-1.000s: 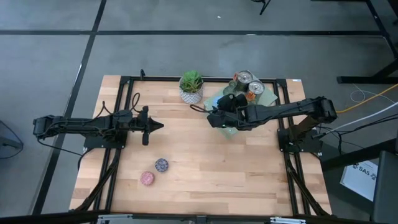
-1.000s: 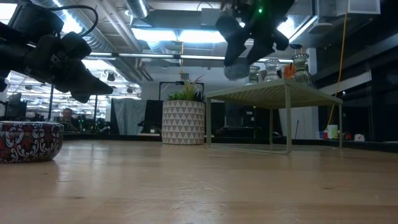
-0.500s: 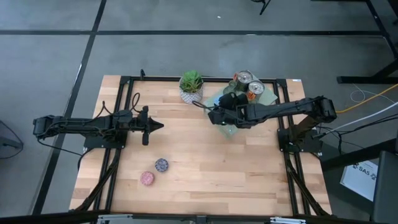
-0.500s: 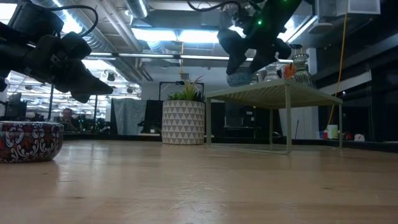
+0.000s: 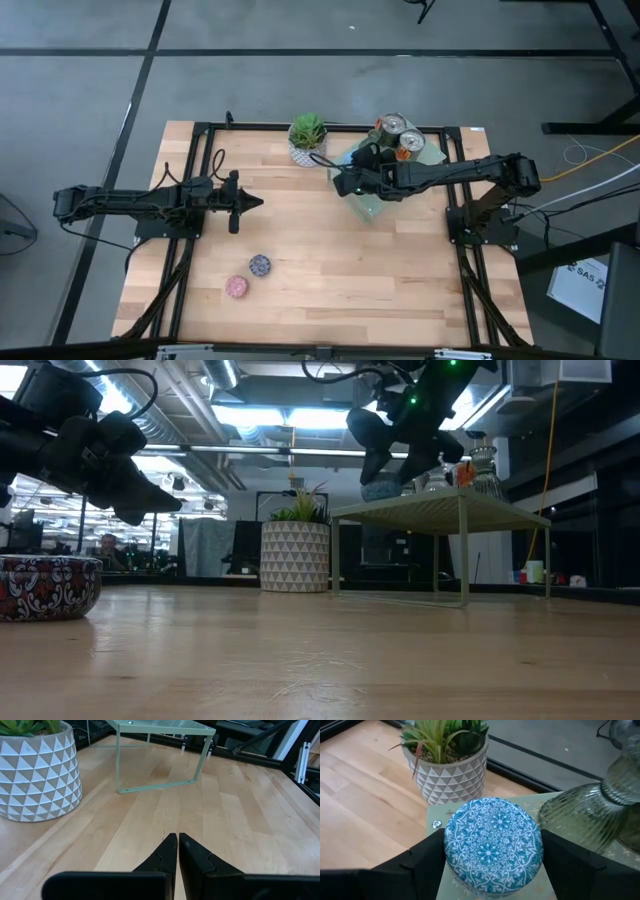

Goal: Pick & Place candle stick holders
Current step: Put the blue scented candle on the shelf

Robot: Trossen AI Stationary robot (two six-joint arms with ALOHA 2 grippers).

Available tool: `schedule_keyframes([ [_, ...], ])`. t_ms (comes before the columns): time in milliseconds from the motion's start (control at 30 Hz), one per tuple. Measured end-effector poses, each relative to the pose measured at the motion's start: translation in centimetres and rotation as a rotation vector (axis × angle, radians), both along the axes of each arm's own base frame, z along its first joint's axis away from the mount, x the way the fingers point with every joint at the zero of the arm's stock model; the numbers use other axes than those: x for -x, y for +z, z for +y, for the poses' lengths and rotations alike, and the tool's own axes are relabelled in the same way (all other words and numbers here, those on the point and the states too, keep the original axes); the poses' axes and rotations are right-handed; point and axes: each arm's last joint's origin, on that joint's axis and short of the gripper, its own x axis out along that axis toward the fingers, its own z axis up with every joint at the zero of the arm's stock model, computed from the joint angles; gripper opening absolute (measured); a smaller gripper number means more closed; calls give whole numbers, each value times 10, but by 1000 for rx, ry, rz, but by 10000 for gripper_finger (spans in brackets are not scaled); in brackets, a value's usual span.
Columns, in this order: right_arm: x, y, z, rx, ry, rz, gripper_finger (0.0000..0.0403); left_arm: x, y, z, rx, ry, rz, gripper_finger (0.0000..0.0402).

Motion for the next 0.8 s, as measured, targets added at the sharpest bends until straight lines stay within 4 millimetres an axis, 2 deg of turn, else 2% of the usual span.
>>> schedule_keyframes([
  [167,0,0,-2,-18,3,0,293,0,0,0,0,0,0,10],
  [400,0,0,-3,-22,3,-1,326,0,0,0,0,0,1,11],
  [800,-3,4,-2,-69,28,-37,332,0,0,0,0,0,0,9],
])
